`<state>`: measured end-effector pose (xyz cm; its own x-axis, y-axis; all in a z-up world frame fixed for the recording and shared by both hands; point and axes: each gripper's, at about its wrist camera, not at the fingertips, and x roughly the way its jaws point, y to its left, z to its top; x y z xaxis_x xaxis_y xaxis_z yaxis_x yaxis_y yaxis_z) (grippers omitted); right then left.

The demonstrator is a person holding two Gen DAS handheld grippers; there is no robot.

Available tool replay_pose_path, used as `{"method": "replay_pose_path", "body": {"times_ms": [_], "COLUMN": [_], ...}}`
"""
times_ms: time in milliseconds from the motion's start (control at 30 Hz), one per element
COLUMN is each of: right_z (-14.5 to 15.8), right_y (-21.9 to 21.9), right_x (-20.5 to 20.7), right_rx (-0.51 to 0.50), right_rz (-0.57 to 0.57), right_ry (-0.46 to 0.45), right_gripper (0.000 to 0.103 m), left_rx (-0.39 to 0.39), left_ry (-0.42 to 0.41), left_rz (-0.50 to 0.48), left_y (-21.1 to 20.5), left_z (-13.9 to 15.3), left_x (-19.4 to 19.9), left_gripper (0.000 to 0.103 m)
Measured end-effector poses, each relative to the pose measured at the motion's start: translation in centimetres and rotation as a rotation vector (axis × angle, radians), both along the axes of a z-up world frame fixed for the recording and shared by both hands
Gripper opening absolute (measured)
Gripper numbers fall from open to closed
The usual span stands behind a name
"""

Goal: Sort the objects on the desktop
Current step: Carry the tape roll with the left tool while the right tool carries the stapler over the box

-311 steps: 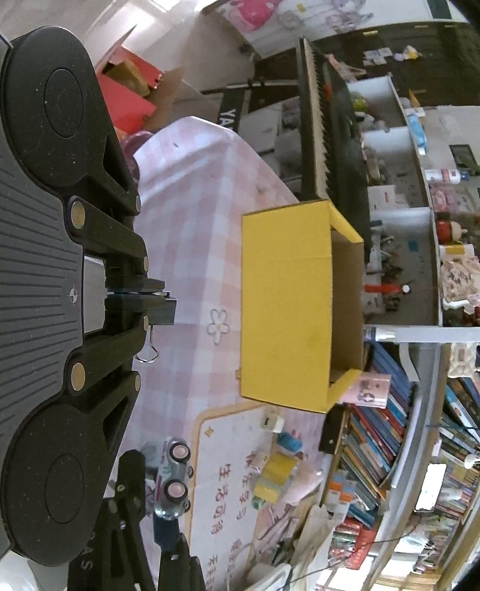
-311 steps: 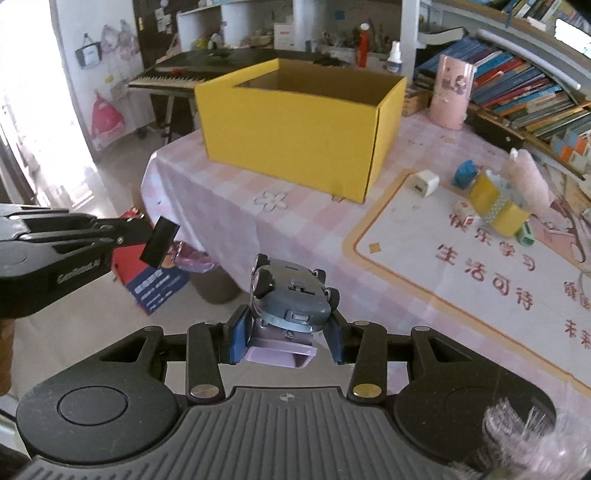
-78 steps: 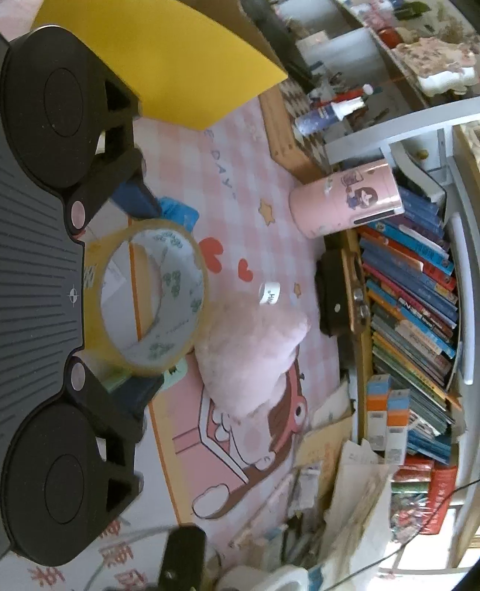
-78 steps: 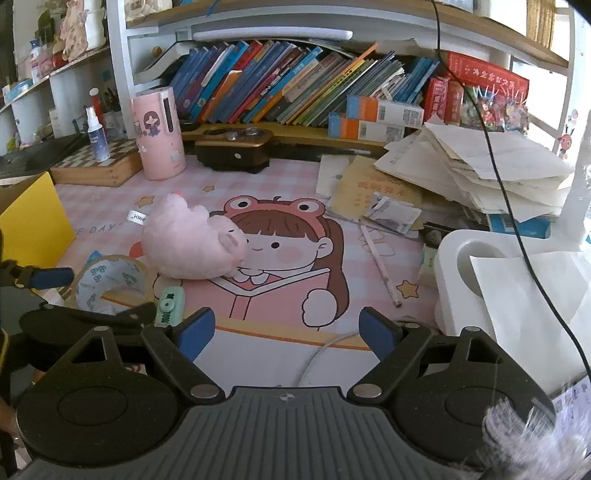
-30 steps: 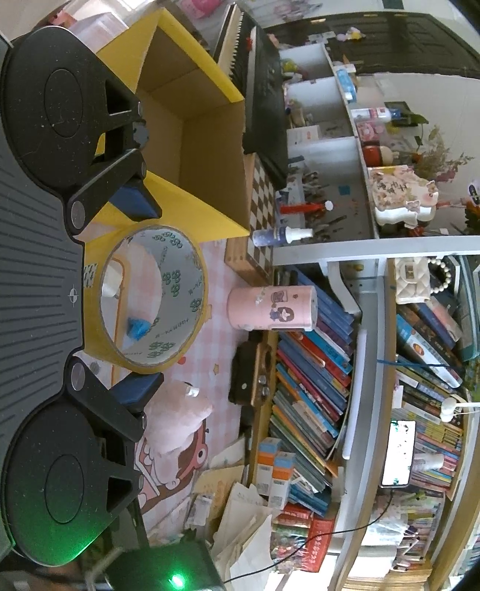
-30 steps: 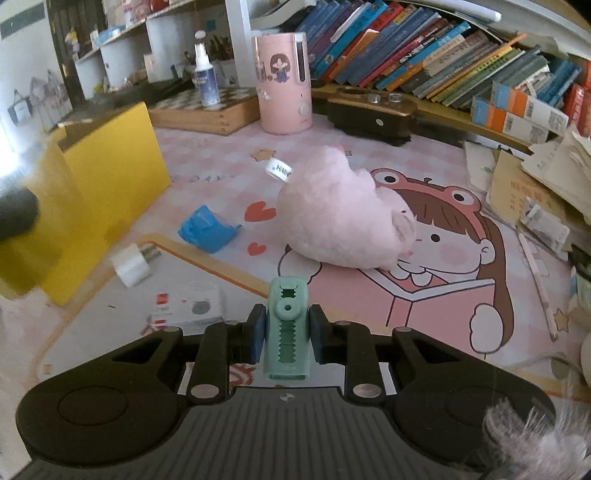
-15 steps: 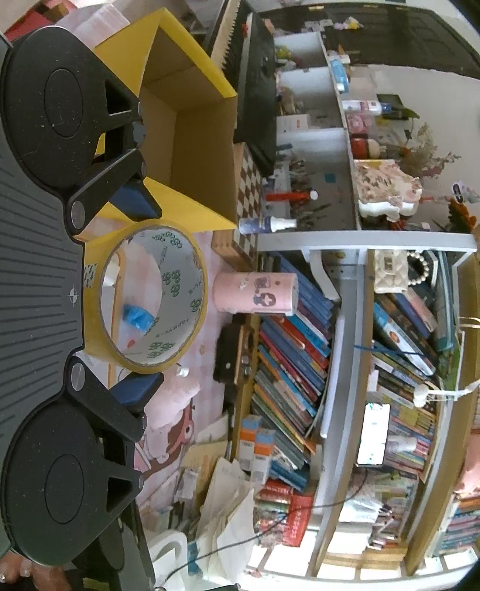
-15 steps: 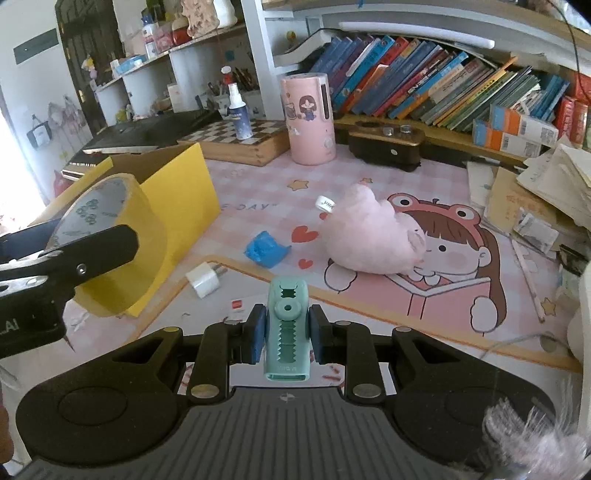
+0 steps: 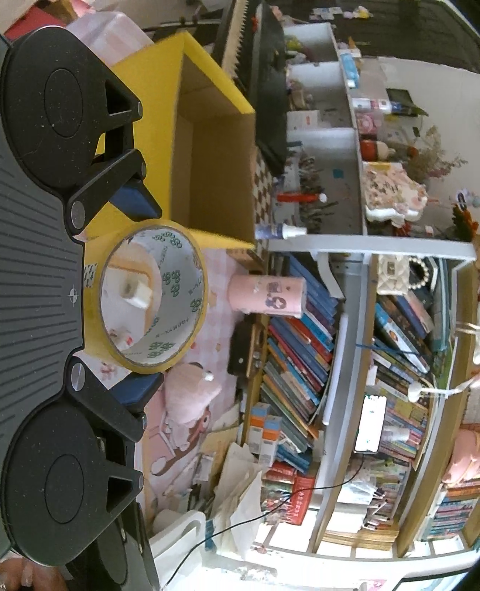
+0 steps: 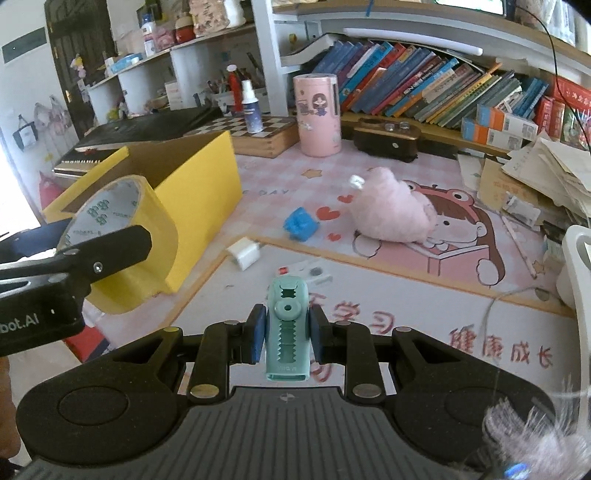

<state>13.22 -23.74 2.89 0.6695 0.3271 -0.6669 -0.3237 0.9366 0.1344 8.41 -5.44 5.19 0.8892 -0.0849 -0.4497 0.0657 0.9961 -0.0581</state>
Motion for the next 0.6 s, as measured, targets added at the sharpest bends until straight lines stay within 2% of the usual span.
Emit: {"method": "replay_pose_path", "body": {"times_ms": [600], "right_z": [0.0], "right_y": [7.6], "right_x": [-8.3], "right_rx": [-0.008], "right_rz": [0.013], "right_ry": [0.001], "right_gripper": [0.023], "left_rx": [0.009], "left_ry": [0.041], "left_rz": [0.013], "left_y": [7.3], "left_z": [-0.8], "left_x": [-6.8], "left_gripper": [0.088]}}
